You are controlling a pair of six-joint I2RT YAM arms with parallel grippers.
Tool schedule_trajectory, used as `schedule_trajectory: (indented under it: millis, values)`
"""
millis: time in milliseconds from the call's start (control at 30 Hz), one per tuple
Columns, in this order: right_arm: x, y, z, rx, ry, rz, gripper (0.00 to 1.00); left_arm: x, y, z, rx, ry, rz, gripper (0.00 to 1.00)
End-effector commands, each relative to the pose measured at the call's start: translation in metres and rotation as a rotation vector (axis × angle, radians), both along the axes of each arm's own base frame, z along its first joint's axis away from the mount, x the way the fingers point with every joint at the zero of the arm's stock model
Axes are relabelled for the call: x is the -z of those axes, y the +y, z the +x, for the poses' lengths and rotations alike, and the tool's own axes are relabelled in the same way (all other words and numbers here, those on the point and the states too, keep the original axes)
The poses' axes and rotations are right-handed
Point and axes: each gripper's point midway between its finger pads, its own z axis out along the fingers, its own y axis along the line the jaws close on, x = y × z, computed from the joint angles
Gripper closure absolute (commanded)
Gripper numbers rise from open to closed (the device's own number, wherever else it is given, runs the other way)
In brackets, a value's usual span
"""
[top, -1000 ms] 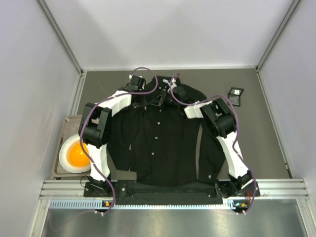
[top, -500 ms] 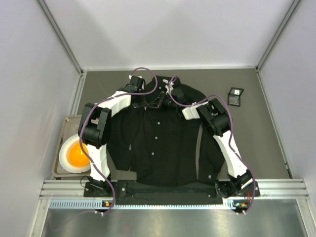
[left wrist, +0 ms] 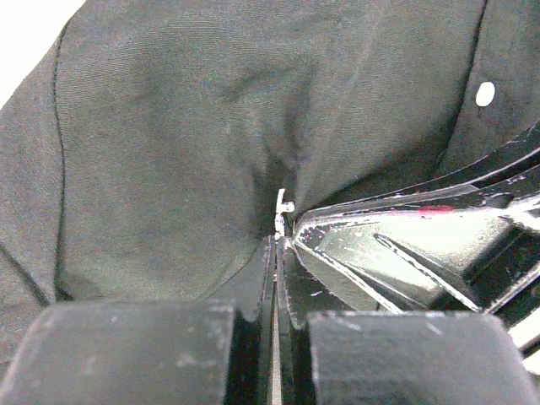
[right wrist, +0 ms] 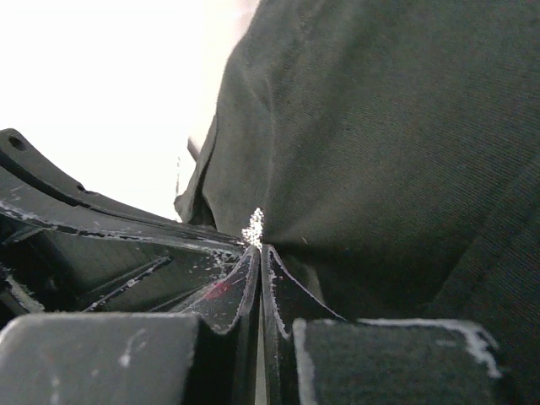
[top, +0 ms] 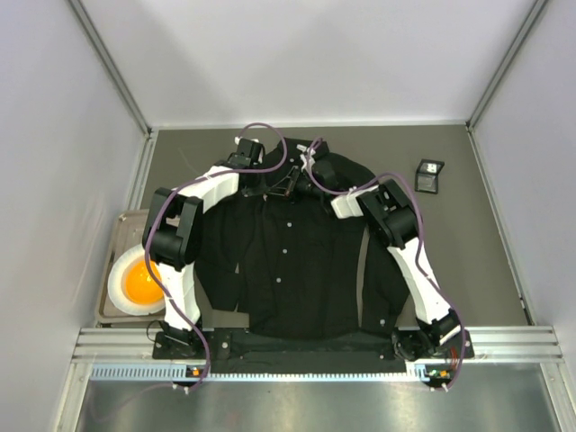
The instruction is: Remove the brooch from the garment
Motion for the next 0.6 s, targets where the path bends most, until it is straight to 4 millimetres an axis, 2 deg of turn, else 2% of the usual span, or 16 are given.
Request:
schedule_trajectory:
  millis: [0,433,567]
  values:
    - [-0.011,0.010,0.003,-0.019,-0.047,0.039,1.00,0.015,-0.002,-0.021,0.026,0.074,-0.004,1.00]
    - [-0.001,0.016,0.002,-0.041,-0.033,0.027,1.00,0.014,-0.008,-0.021,0.052,0.078,-0.030,1.00]
    - [0.011,0.023,-0.002,-0.057,0.003,-0.035,1.00,0.012,-0.012,-0.020,0.065,0.073,-0.048,1.00]
